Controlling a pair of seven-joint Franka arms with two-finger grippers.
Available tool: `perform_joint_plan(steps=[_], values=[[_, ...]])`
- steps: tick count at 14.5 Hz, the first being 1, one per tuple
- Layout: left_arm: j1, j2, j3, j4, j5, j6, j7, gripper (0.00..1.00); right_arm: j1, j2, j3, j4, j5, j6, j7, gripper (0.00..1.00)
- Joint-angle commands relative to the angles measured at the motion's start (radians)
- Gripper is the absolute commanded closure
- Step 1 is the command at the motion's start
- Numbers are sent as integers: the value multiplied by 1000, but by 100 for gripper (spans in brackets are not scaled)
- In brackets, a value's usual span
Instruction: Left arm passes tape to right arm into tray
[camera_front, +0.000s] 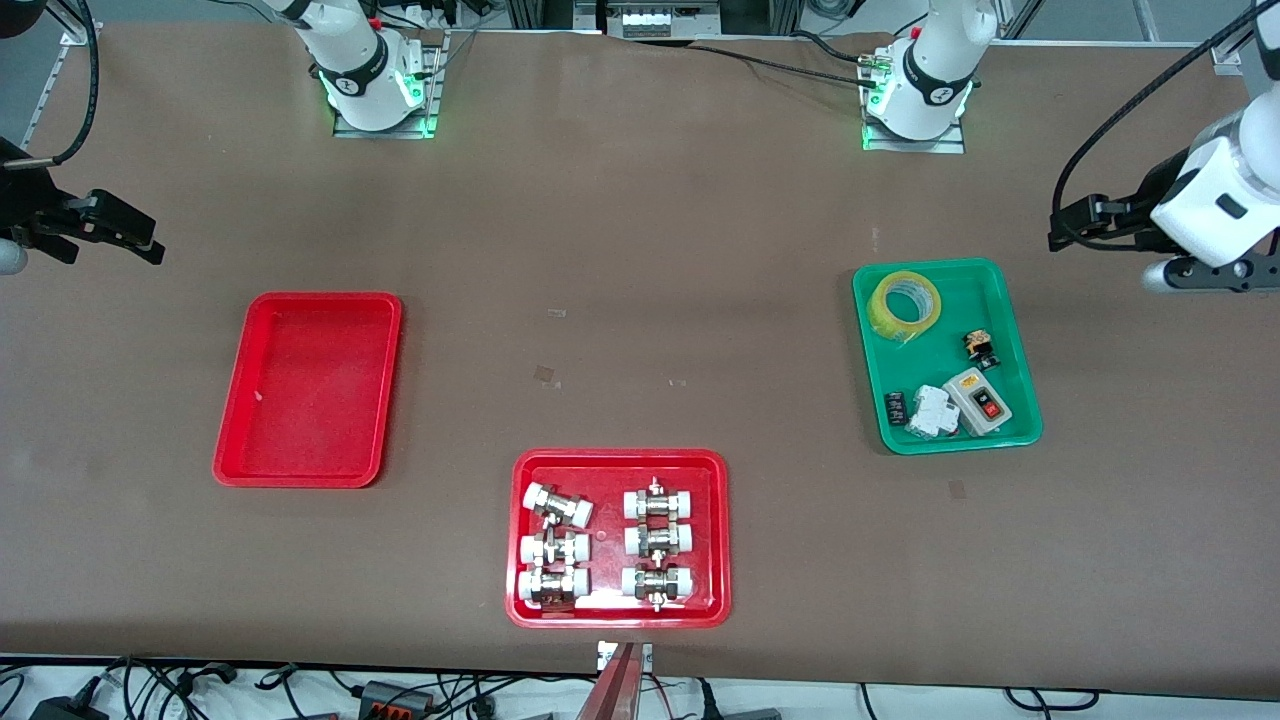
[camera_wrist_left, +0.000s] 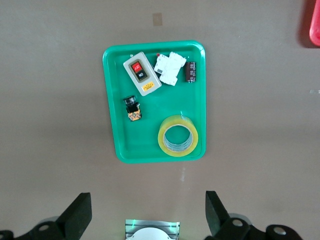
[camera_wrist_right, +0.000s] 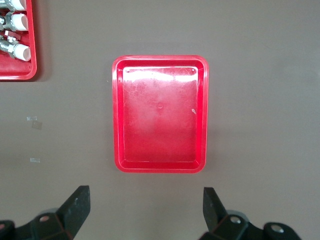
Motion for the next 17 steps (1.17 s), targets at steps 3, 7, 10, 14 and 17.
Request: perform_joint_plan(steps=[3, 7, 10, 14, 17], values=[[-27, 144, -13, -26, -14, 3, 4, 0, -3, -4, 1, -4, 3, -3, -1, 0], [-34, 281, -17, -93, -8, 56, -10, 0, -4, -2, 1, -4, 3, -4, -1, 0], [-21, 258, -14, -271, 1, 203, -10, 0, -4, 1, 1, -4, 3, -6, -1, 0], [-10, 281, -16, -385, 3, 343, -8, 0, -4, 2, 1, -4, 3, -9, -1, 0], [-7, 345, -16, -391, 3, 388, 1, 0, -4, 2, 1, -5, 3, -9, -1, 0]])
